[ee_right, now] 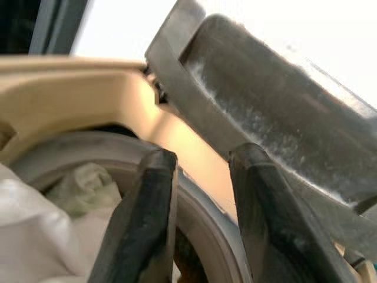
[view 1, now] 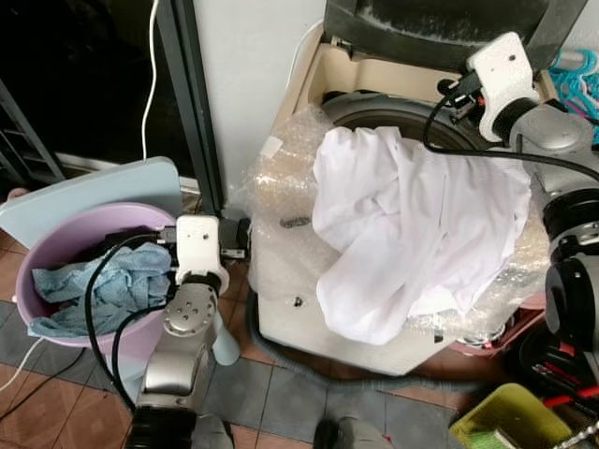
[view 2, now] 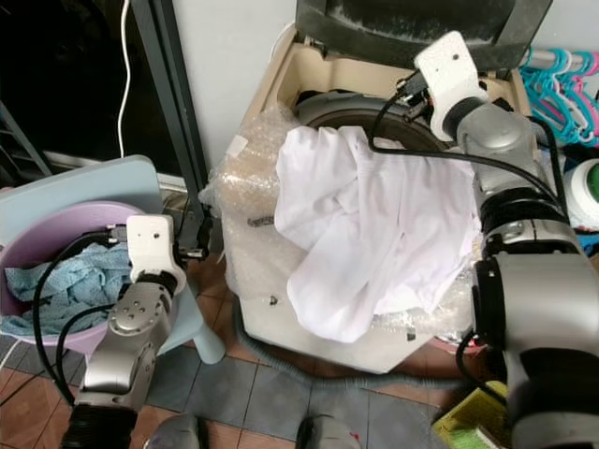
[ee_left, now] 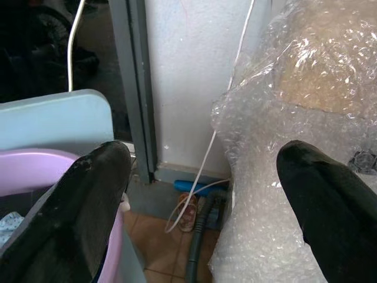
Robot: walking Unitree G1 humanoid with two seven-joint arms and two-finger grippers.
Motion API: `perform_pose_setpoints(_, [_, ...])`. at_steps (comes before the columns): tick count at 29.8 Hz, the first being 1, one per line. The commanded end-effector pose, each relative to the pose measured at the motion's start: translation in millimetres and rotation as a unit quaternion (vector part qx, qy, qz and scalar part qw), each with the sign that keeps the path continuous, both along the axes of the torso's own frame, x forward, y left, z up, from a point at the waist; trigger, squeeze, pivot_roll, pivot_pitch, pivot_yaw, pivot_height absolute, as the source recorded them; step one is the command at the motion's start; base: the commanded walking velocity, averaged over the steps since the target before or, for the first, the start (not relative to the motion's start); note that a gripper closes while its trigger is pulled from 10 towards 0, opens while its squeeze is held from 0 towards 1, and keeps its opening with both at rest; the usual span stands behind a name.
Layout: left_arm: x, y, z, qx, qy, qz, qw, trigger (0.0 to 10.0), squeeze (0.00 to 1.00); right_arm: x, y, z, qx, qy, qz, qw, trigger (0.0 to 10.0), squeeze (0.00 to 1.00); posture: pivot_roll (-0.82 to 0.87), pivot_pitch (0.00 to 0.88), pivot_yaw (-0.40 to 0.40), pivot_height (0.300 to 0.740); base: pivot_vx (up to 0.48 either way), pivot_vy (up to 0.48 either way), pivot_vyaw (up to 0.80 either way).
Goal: Clothes washing
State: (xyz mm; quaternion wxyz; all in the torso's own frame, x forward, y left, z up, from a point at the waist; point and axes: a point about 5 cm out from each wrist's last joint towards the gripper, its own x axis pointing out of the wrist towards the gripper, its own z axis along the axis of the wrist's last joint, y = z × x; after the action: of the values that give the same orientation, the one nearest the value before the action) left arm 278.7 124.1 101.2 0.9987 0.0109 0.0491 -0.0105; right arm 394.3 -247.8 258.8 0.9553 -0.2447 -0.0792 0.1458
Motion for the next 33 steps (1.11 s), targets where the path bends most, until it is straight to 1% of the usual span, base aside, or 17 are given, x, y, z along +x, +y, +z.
perform_pose_setpoints(1, [-3.3, -1.0, -4, 0.000, 0.008, -0.004, 1.000, 10.0, 0.00, -7.1, -13.8, -1, 0.033, -0.019, -0.013, 0.999, 10.0, 1.00, -0.05, 0.000, -0.061, 0.740, 0.000, 0.000, 0.00])
perform_pose_setpoints(4, [-6.0, -3.1, -5, -0.007, 0.010, -0.010, 1.000, 10.0, 0.00, -23.9, -24.1, -32, 0.059, -0.018, -0.026, 0.998, 10.0, 1.00, -0.05, 0.000, -0.056, 0.740, 0.000, 0.000, 0.00])
perform_pose_setpoints(5, [-6.0, -3.1, -5, -0.007, 0.010, -0.010, 1.000, 10.0, 0.00, -23.9, -24.1, -32, 0.059, -0.018, -0.026, 0.998, 10.0, 1.00, -0.05, 0.000, -0.056, 0.740, 0.000, 0.000, 0.00])
perform_pose_setpoints(6, [-6.1, -3.4, -5, -0.009, 0.010, -0.013, 1.000, 10.0, 0.00, -39.1, -22.2, -53, 0.061, -0.028, -0.034, 0.997, 10.0, 1.00, -0.06, 0.000, -0.052, 0.740, 0.000, 0.000, 0.00])
perform_pose_setpoints(10, [-3.6, -1.5, -2, -0.005, 0.001, -0.015, 1.000, 10.0, 0.00, -61.8, -7.0, -73, 0.053, -0.051, -0.032, 0.997, 10.0, 1.00, -0.07, 0.000, -0.041, 0.740, 0.000, 0.000, 0.00])
perform_pose_setpoints(11, [-2.7, 0.5, -2, -0.002, 0.001, -0.014, 1.000, 10.0, 0.00, -71.2, 5.7, -80, 0.046, -0.054, -0.015, 0.997, 10.0, 1.00, -0.07, 0.000, -0.039, 0.740, 0.000, 0.000, 0.00])
perform_pose_setpoints(13, [-2.5, 1.4, -2, -0.001, 0.002, -0.014, 1.000, 10.0, 0.00, -77.7, 14.2, -84, 0.040, -0.053, 0.000, 0.998, 10.0, 1.00, -0.07, 0.000, -0.038, 0.740, 0.000, 0.000, 0.00])
perform_pose_setpoints(21, [-5.2, 0.1, -3, -0.008, 0.003, -0.010, 1.000, 10.0, 0.00, -91.0, 39.1, -95, 0.045, -0.019, 0.051, 0.998, 10.0, 1.00, -0.07, 0.000, -0.042, 0.740, 0.000, 0.000, 0.00])
perform_pose_setpoints(24, [-6.6, -1.0, -4, -0.009, 0.006, -0.011, 1.000, 10.0, 0.00, -88.9, 41.7, -105, 0.033, 0.012, 0.044, 0.998, 10.0, 1.00, -0.06, 0.000, -0.046, 0.740, 0.000, 0.000, 0.00])
perform_pose_setpoints(25, [-6.2, -0.9, -4, -0.009, 0.005, -0.012, 1.000, 10.0, 0.00, -86.0, 40.7, -114, 0.031, 0.048, 0.023, 0.998, 10.0, 1.00, -0.06, 0.000, -0.047, 0.740, 0.000, 0.000, 0.00])
perform_pose_setpoints(27, [-5.6, -0.7, -3, -0.008, 0.004, -0.012, 1.000, 10.0, 0.00, -84.5, 42.5, -122, 0.031, 0.078, 0.018, 0.996, 10.0, 1.00, -0.05, 0.000, -0.047, 0.740, 0.000, 0.000, 0.00])
perform_pose_setpoints(28, [-5.3, -0.4, -3, -0.008, 0.003, -0.012, 1.000, 10.0, 0.00, -83.8, 43.8, -126, 0.023, 0.091, 0.018, 0.995, 6.4, 1.00, -0.05, 0.000, -0.046, 0.740, 0.000, 0.000, 0.00])
perform_pose_setpoints(29, [-5.0, -0.1, -2, -0.007, 0.002, -0.012, 1.000, 10.0, 0.00, -83.1, 45.6, -133, 0.018, 0.117, 0.014, 0.993, 0.0, 0.80, -0.05, 0.000, -0.046, 0.740, 0.000, 0.000, 0.00])
perform_pose_setpoints(30, [-5.0, -0.1, -2, -0.007, 0.002, -0.012, 1.000, 10.0, 0.00, -83.1, 45.6, -133, 0.018, 0.117, 0.014, 0.993, 0.0, 0.80, -0.05, 0.000, -0.046, 0.740, 0.000, 0.000, 0.00])
perform_pose_setpoints(31, [-4.7, -0.2, -1, -0.007, 0.000, -0.014, 1.000, 10.0, 0.00, -81.8, 46.7, -138, 0.026, 0.135, 0.009, 0.990, 0.0, 0.48, -0.04, 0.000, -0.046, 0.740, 0.000, 0.000, 0.00])
perform_pose_setpoints(32, [-4.7, -0.1, -1, -0.005, 0.000, -0.014, 1.000, 10.0, 0.00, -80.7, 46.9, -139, 0.030, 0.140, 0.004, 0.990, 0.0, 0.00, -0.04, 0.000, -0.046, 0.740, 0.000, 0.000, 0.00])
perform_pose_setpoints(33, [-4.9, 0.0, -1, -0.003, -0.001, -0.015, 1.000, 10.0, 0.00, -79.7, 47.2, -140, 0.032, 0.144, -0.001, 0.989, 0.0, 0.00, -0.04, 0.000, -0.046, 0.740, 0.000, 0.000, 0.00])
